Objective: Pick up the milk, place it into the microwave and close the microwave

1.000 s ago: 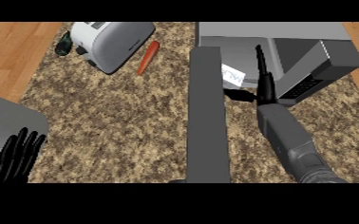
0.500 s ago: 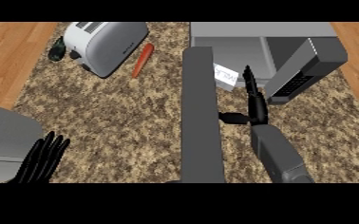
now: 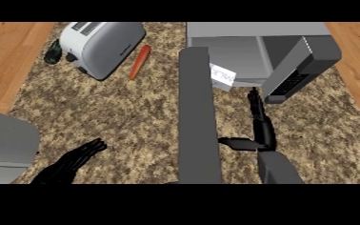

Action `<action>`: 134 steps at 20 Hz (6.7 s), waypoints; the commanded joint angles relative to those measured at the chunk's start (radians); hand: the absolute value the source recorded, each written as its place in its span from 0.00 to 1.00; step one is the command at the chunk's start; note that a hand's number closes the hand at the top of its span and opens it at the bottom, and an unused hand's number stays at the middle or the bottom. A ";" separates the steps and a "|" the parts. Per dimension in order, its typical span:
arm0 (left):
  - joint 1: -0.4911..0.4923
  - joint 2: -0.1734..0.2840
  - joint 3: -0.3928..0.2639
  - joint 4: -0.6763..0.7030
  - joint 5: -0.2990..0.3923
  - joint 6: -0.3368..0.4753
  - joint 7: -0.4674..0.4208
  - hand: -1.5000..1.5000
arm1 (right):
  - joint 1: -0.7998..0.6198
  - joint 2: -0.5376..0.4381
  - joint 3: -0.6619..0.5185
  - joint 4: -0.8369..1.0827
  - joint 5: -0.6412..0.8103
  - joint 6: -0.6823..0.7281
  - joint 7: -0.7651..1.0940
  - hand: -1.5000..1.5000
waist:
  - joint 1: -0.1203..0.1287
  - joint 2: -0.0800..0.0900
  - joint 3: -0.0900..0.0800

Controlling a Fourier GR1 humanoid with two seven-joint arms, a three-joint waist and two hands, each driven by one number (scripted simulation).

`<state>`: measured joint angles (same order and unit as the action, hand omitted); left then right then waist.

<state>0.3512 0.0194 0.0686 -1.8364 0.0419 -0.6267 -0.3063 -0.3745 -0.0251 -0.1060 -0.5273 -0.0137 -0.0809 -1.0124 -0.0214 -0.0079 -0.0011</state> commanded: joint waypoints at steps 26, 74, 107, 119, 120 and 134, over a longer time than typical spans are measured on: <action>-0.680 -0.019 -0.673 0.559 -0.231 0.595 0.089 1.00 | 0.638 -0.191 -0.025 -1.012 -0.229 0.240 0.330 0.00 | -0.008 0.009 0.000; -1.451 -0.019 -0.872 1.082 0.606 1.037 -0.009 1.00 | 0.422 -0.429 0.005 -1.366 -0.541 0.513 0.646 0.00 | -0.385 0.098 0.002; -1.474 -0.017 -0.884 1.098 0.735 1.188 -0.097 1.00 | 0.307 -0.577 -0.089 -1.343 -0.677 0.548 0.754 0.00 | -0.461 0.113 0.007; -1.430 -0.019 -0.787 1.203 0.823 1.351 -0.092 1.00 | 0.307 -0.604 -0.145 -1.328 -0.738 0.537 0.776 0.00 | -0.382 0.108 0.005; -1.421 -0.019 -0.800 1.212 0.827 1.335 -0.093 1.00 | 0.304 -0.611 -0.150 -1.342 -0.742 0.533 0.781 0.00 | -0.376 0.107 0.003; -1.426 0.078 -0.888 1.285 0.875 1.212 -0.103 0.00 | 0.343 -0.640 -0.245 -1.368 -0.784 0.495 0.799 0.00 | -0.280 0.111 0.000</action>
<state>-1.1298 -0.0016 -0.8937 -0.7172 0.8982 0.5243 -0.3989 -0.0407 -0.6571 -0.3307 -1.8871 -0.7871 0.4225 -0.2200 -0.3515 0.0969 0.0036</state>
